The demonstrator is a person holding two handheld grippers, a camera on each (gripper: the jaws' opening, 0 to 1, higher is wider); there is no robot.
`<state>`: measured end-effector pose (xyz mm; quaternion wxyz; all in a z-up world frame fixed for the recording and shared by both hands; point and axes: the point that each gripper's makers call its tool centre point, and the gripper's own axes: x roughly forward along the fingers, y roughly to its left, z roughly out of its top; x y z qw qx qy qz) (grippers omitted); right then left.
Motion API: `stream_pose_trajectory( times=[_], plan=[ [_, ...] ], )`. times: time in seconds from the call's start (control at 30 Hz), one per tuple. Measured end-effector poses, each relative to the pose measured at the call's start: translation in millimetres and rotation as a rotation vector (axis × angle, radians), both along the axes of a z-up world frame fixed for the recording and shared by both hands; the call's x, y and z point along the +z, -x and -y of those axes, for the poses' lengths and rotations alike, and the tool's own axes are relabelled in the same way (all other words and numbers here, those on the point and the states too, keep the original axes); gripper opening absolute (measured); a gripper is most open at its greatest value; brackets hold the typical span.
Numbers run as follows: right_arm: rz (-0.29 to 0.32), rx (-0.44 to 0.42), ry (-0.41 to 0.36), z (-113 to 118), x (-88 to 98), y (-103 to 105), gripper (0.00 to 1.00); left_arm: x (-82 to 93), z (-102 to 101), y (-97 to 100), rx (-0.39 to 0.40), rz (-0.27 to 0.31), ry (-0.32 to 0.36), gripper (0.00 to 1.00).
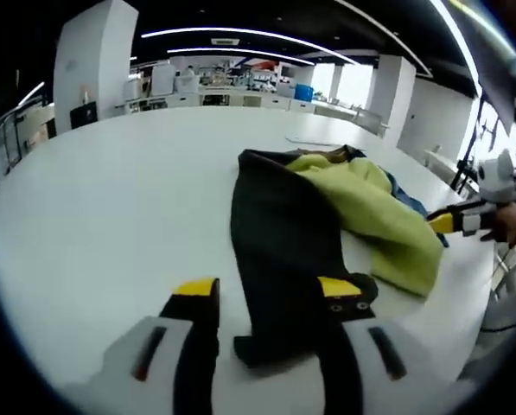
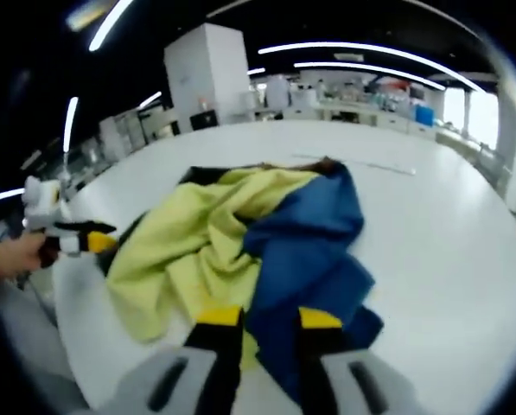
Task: Fold the garment on the visible template until the final outline fits inside the template.
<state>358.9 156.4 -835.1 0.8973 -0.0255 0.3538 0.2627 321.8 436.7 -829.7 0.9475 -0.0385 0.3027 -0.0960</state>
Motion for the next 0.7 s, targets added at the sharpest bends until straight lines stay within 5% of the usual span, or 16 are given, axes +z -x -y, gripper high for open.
stream_pose_trajectory(
  times=[0.1, 0.43, 0.7],
  plan=[
    [-0.015, 0.007, -0.028, -7, -1.2, 4, 0.13, -5.1, -2, 2.3, 0.001, -0.006, -0.052, 0.31],
    [-0.029, -0.006, -0.023, -12, -9.2, -1, 0.01, -10.6, 1, 3.3, 0.005, -0.022, -0.044, 0.19],
    [-0.029, 0.007, -0.019, -9, -8.3, -1, 0.00, -10.7, -2, 3.2, 0.033, -0.020, -0.073, 0.04]
  ],
)
